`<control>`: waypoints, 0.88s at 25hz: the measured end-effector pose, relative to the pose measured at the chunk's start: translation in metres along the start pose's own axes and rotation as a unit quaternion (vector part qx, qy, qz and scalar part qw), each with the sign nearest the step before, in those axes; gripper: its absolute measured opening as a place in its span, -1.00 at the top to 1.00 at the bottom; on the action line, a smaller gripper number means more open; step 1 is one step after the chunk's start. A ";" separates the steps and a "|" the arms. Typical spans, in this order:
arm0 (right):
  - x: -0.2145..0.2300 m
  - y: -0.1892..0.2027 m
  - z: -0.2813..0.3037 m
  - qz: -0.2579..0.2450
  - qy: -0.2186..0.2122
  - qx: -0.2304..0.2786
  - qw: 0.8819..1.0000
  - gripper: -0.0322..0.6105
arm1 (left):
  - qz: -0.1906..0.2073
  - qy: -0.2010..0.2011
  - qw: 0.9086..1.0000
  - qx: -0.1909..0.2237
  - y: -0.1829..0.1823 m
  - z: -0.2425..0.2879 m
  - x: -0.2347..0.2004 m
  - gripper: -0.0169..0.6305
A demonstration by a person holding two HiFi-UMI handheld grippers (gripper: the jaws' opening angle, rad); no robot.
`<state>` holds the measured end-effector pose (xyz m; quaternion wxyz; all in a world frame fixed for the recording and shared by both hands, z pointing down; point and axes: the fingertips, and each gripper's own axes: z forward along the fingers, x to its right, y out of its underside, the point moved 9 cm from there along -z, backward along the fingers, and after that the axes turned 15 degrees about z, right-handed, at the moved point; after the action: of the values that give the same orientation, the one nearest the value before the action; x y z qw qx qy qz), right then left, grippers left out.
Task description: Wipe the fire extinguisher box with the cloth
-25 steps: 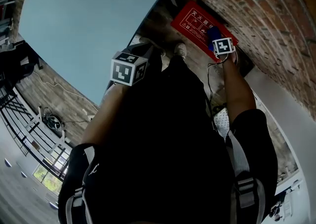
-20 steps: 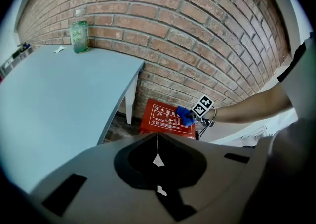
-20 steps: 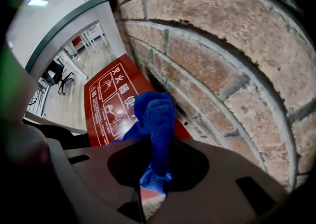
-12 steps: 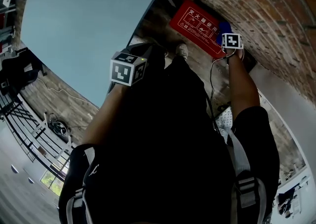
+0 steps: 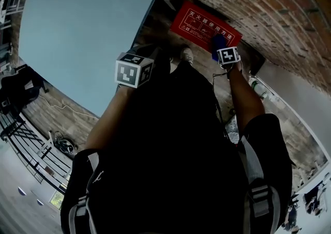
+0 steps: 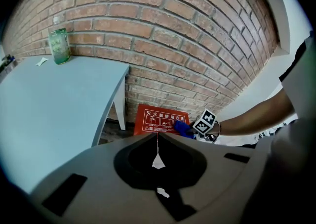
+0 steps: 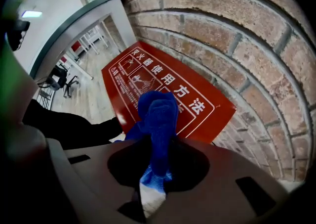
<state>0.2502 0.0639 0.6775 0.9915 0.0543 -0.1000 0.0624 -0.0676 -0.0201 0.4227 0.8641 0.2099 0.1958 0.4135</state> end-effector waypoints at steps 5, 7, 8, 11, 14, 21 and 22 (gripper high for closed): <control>-0.007 0.018 0.005 -0.069 0.016 -0.005 0.997 0.64 | -0.008 0.007 1.000 0.001 0.002 0.004 0.001 0.91; -0.001 0.017 0.002 -0.080 0.029 -0.022 0.996 0.64 | -0.009 0.008 1.000 -0.002 0.002 0.006 0.004 0.91; 0.003 0.015 0.003 -0.083 0.027 -0.024 0.996 0.64 | -0.007 0.008 1.000 -0.004 0.001 0.006 0.005 0.91; 0.023 0.002 0.001 -0.078 0.036 -0.007 0.996 0.64 | -0.004 0.010 1.000 -0.013 0.005 0.005 0.009 0.91; 0.056 -0.016 -0.014 -0.064 0.102 -0.002 0.993 0.64 | -0.014 0.001 1.000 -0.015 0.012 0.000 0.006 0.91; 0.079 -0.061 -0.008 -0.007 0.084 0.030 0.996 0.64 | -0.030 -0.015 0.999 -0.020 0.024 -0.010 0.006 0.91; 0.082 -0.066 -0.007 0.001 0.090 0.034 0.995 0.64 | -0.030 -0.016 0.999 -0.020 0.026 -0.010 0.008 0.91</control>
<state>0.3397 0.0085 0.6812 0.9941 0.0819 -0.0078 0.0710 -0.0845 0.0026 0.4264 0.8833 0.1929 0.1800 0.3876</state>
